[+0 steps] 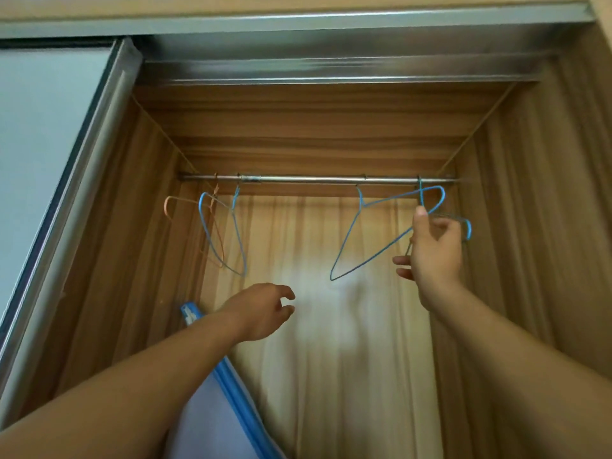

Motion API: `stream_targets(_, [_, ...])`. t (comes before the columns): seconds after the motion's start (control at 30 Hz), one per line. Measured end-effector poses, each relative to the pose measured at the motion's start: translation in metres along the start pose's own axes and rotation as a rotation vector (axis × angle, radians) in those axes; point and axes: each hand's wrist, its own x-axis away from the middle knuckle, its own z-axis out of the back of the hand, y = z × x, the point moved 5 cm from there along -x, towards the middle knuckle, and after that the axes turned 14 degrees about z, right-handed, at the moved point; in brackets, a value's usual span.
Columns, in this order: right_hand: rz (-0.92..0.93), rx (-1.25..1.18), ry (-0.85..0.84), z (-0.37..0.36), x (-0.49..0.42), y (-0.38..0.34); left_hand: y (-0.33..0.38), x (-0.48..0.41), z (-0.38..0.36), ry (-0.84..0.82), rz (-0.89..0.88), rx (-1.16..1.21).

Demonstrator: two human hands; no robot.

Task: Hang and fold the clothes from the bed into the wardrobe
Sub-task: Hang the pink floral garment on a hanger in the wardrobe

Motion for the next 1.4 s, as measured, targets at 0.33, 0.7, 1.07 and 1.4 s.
stream_targets(0.33, [0.202,0.147,-0.165,-0.026,-0.024,-0.046,0.012,0.003,0.007,0.021,-0.053,-0.021])
stream_targets(0.7, [0.405,0.749,-0.773,-0.086,0.022,-0.011,0.010,0.005,0.019,0.026,-0.023,-0.050])
stream_targets(1.07, [0.497,0.839,-0.876,-0.116,0.041,0.000,-0.002,0.002,0.023,0.024,-0.003,-0.077])
stream_targets(1.4, [0.505,0.829,-0.361,-0.102,-0.008,-0.032,-0.015,-0.002,0.018,0.012,0.002,-0.108])
